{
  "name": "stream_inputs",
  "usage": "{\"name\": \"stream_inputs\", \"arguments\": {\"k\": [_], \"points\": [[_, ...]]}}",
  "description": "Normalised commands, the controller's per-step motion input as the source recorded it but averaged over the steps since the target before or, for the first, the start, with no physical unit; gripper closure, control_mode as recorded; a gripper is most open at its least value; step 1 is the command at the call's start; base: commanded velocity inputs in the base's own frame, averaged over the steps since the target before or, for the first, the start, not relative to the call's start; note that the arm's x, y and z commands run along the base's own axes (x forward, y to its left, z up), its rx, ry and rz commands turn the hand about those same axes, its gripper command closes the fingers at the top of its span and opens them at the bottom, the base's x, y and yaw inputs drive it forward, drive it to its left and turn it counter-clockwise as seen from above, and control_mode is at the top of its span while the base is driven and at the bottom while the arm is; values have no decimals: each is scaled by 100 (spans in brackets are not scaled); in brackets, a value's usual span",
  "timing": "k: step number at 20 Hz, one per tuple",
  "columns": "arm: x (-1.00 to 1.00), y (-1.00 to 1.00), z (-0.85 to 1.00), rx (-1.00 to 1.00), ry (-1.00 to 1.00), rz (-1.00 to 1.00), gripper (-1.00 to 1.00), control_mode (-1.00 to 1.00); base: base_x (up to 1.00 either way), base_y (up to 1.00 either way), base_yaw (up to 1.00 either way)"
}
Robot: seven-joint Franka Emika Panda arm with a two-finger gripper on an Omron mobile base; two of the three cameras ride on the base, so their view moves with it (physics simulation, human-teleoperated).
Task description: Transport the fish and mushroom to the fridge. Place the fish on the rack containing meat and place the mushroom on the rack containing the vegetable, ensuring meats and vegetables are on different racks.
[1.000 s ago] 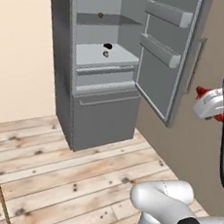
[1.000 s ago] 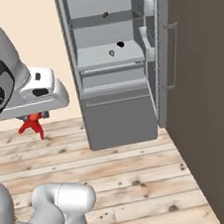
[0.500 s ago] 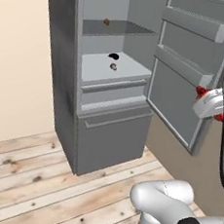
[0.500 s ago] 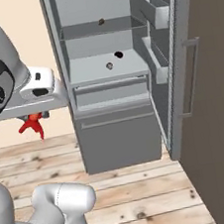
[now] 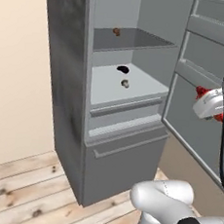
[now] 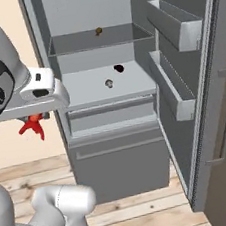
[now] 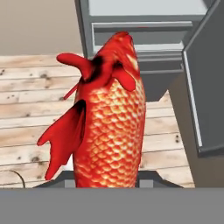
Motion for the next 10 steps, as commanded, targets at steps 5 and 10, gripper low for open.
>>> {"name": "stream_inputs", "arguments": {"k": [5, 10], "points": [[0, 0, 0, 0, 0, 0, 100, 100, 100, 0, -5], [0, 0, 0, 0, 0, 0, 100, 100, 100, -19, 0]]}}
